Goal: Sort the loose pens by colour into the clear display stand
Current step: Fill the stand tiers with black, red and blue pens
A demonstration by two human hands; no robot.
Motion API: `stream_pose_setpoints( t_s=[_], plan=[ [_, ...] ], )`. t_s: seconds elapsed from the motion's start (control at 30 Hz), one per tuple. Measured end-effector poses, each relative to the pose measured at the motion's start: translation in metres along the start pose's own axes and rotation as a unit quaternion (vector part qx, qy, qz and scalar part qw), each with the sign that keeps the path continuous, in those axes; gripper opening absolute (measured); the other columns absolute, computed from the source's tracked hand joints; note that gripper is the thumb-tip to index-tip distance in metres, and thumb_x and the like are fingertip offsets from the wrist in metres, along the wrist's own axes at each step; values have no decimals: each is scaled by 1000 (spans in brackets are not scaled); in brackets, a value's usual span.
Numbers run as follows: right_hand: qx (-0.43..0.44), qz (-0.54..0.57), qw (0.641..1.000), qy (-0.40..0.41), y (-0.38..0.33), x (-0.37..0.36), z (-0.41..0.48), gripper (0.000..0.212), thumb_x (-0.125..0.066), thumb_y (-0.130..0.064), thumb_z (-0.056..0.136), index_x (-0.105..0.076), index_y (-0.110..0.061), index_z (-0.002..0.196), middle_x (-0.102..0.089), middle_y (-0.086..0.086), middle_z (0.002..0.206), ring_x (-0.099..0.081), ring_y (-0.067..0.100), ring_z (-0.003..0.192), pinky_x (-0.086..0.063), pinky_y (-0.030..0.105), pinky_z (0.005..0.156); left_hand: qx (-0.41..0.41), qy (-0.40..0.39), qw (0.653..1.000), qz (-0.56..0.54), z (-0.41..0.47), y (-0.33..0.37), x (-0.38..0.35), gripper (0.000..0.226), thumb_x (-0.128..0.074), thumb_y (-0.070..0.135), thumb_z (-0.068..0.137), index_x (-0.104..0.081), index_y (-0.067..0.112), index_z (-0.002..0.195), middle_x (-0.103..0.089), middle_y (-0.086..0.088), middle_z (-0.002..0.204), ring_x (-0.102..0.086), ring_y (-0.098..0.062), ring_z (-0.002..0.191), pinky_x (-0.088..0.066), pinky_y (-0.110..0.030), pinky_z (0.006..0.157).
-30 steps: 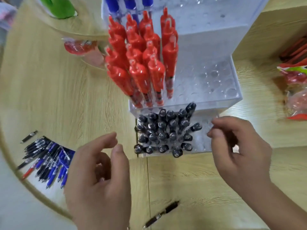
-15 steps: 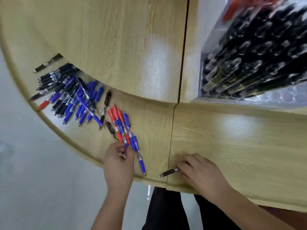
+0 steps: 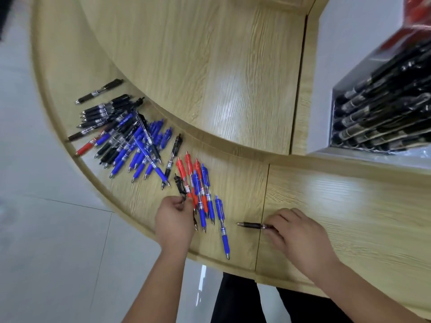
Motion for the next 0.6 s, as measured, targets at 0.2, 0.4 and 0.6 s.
stream_pose_setpoints(
  t_s=[0.2,0.4,0.6],
  plan=[
    [-127,270,954,-12,-8,49,-2,6,-61,-49,84,-64,-44,85,-65,-21,84,-62,2,79,-46,16,64,56,-68,991,-97,2,15,12,8,-72,20,88,-74,13,84,-66,1,65,-55,-14,59,-44,-23,57],
    [-162,432,884,73,-7,125,-21,13,-75,-21,81,-71,-33,78,-67,-10,70,-58,5,61,-41,8,58,-125,-83,985,-85,-60,80,44,4,-70,21,89,-71,25,87,-69,5,75,-59,-5,60,-41,-11,52],
    [-187,455,856,161,20,194,-57,14,-68,-38,71,-73,-37,84,-74,-2,78,-68,17,68,-56,30,62,-286,-112,926,-219,-158,190,57,12,-76,37,68,-73,43,77,-67,-11,73,-58,-19,56,-46,-17,55]
  ],
)
Point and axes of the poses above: each hand's wrist, its own z-axis towards the middle knuckle, its own x-axis out of the back of the hand, y = z × x, the point moved 4 cm from there along z, towards the middle knuckle
